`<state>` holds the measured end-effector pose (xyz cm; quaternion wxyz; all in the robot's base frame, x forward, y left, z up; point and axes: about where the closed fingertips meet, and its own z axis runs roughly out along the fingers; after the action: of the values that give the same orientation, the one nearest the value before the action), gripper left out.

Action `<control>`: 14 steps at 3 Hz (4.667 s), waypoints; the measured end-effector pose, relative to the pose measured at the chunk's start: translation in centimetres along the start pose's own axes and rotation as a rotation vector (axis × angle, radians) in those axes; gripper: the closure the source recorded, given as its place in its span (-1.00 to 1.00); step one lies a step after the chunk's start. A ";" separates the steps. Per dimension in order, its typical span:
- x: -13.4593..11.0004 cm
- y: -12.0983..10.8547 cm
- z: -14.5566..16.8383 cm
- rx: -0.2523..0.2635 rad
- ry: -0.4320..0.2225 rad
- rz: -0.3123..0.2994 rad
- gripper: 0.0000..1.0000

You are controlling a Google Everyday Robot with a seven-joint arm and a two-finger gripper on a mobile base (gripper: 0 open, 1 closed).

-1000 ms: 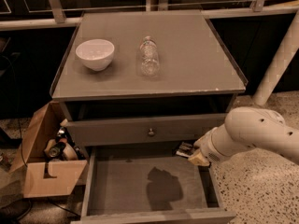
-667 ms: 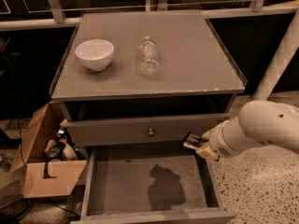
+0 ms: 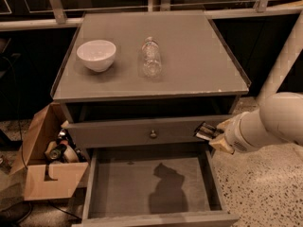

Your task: Pick rxbar chocolate from middle drawer and place on counter

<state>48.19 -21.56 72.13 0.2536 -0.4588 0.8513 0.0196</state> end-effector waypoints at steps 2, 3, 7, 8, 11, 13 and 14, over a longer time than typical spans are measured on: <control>-1.5 -2.0 -4.0 0.096 -0.039 0.001 1.00; -3.7 -4.2 -8.6 0.208 -0.066 -0.019 1.00; -6.7 -10.8 -12.8 0.310 -0.089 0.000 1.00; -7.1 -11.1 -13.3 0.320 -0.096 -0.003 1.00; -11.2 -14.6 -11.2 0.202 -0.126 0.008 1.00; -13.2 -14.9 -6.2 0.091 -0.096 -0.019 1.00; -14.4 -14.4 -3.2 0.033 -0.092 -0.025 1.00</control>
Offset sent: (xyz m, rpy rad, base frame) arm 0.0136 -0.0291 0.1095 -0.0256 -0.2286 -0.0899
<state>64.75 -19.58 84.24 0.3000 -0.4637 0.8333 0.0235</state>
